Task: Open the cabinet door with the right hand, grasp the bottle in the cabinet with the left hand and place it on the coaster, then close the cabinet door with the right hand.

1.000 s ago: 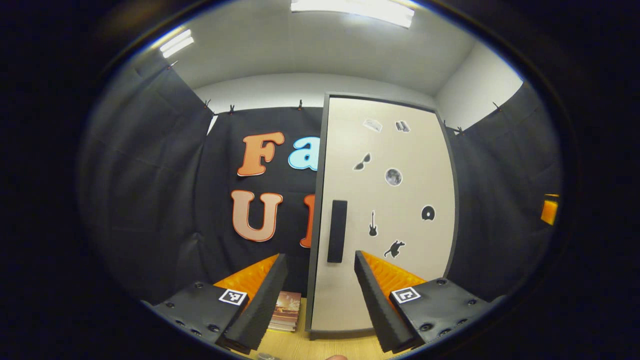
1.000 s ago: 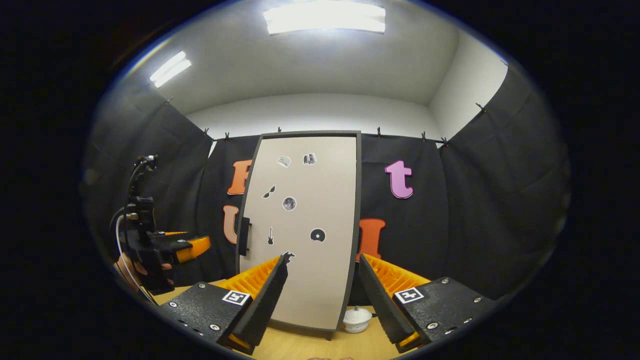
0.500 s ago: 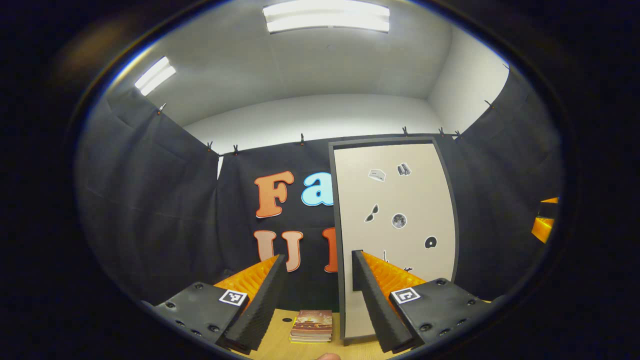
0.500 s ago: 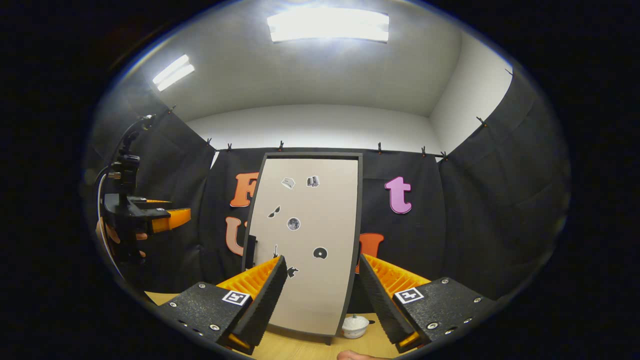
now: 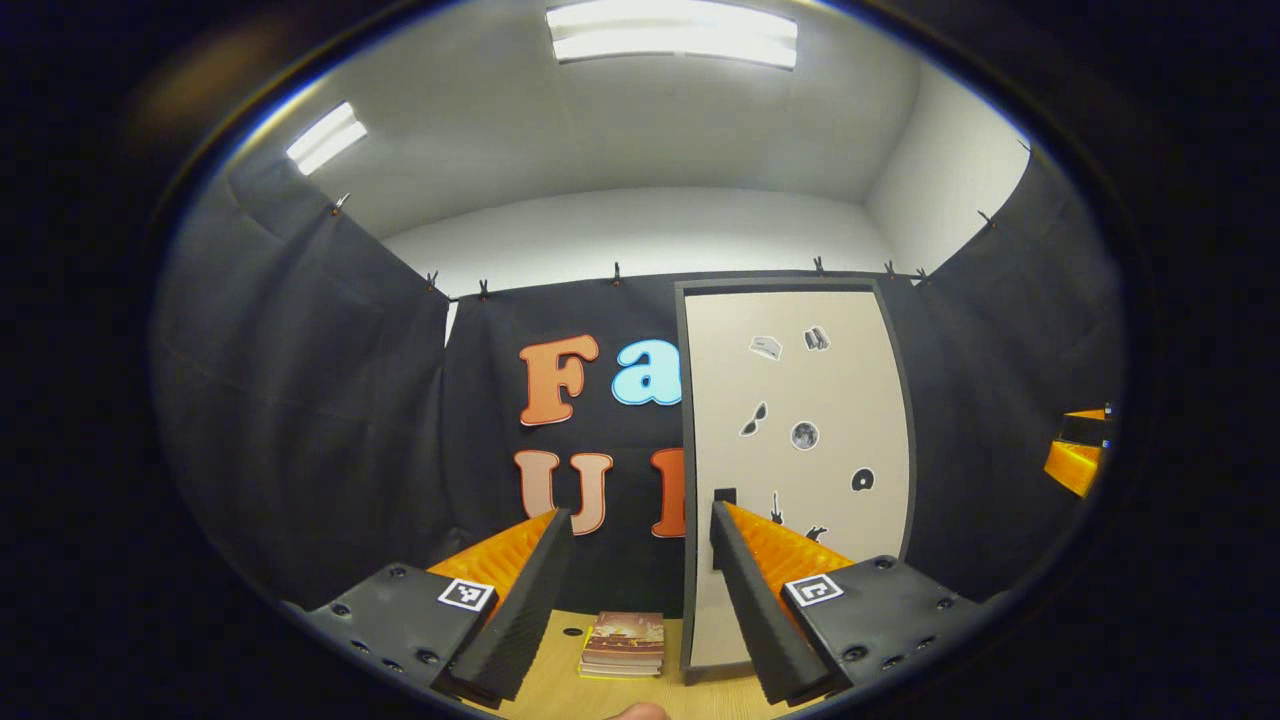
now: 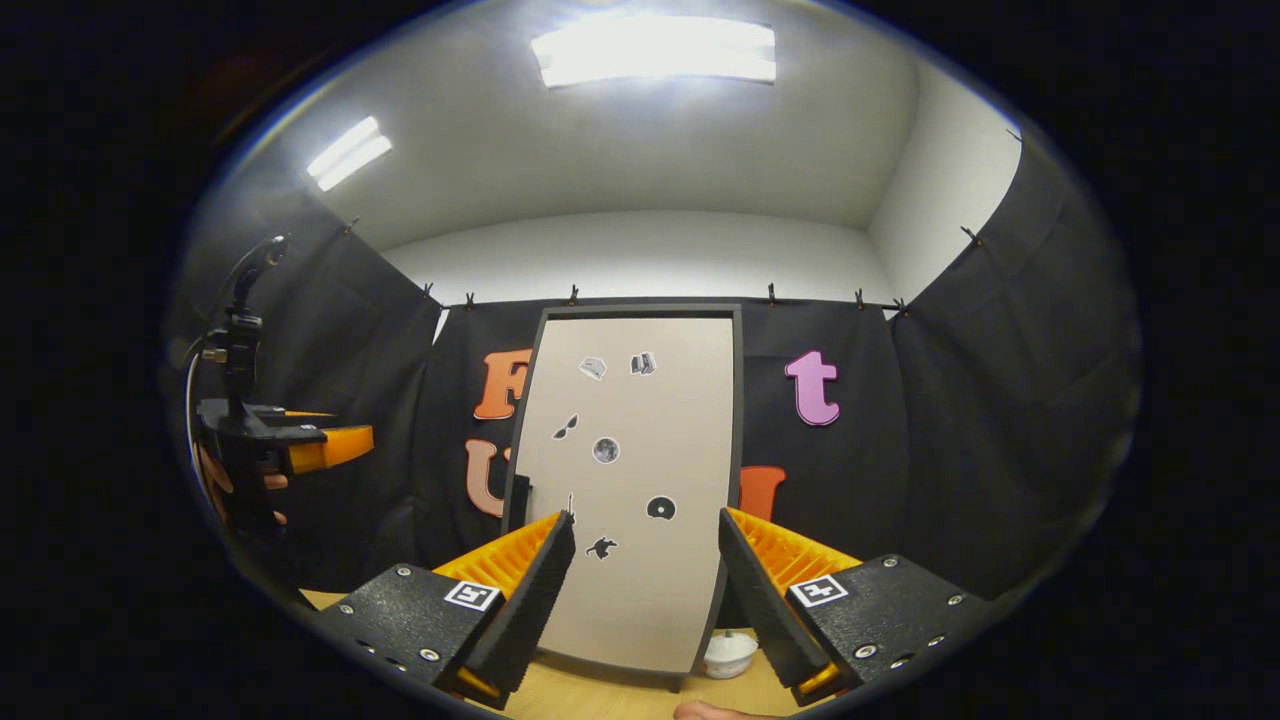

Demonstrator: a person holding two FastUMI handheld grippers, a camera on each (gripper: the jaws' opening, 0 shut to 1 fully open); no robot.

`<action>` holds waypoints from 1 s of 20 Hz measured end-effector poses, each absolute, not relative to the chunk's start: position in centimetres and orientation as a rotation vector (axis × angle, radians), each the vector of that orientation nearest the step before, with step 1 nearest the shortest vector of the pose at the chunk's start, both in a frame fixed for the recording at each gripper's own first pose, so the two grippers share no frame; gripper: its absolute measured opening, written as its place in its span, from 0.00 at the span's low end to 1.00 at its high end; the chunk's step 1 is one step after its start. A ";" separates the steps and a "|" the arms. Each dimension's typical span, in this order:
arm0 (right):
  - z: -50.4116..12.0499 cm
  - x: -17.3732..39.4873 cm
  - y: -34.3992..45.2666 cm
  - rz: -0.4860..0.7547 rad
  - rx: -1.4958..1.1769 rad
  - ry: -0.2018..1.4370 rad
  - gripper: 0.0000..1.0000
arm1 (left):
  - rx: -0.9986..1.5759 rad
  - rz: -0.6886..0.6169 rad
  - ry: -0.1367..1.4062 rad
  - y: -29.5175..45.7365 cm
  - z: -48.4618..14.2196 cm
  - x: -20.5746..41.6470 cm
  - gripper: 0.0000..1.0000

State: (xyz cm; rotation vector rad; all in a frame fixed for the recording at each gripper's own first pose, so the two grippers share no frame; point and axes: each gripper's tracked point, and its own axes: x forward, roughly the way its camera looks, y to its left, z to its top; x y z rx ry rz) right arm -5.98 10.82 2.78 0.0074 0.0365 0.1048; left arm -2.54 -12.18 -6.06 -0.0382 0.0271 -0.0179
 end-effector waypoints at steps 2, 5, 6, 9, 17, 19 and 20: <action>2.8 -5.8 10.8 0.106 0.019 0.033 0.90 | -0.043 -0.016 0.028 -11.9 -6.3 -2.2 0.92; 3.0 -5.2 10.9 0.109 0.028 0.027 0.89 | -0.030 -0.016 0.028 -11.8 -6.3 -2.0 0.90; 3.3 -5.1 10.9 0.110 0.026 0.025 0.89 | -0.021 -0.016 0.026 -12.0 -6.1 -1.8 0.90; 3.5 -4.6 11.1 0.111 0.012 0.029 0.89 | -0.005 -0.025 0.008 -12.9 -5.3 -1.8 0.90; 3.1 -4.4 11.2 0.133 0.021 0.030 0.89 | -0.040 -0.019 -0.032 -13.6 -4.7 -2.0 0.89; 3.1 -4.4 11.3 0.139 0.032 0.023 0.89 | -0.051 -0.003 -0.045 -13.0 -4.5 -2.0 0.90; 3.2 -4.4 11.3 0.141 0.036 0.020 0.90 | -0.056 0.004 -0.054 -12.8 -4.4 -2.0 0.90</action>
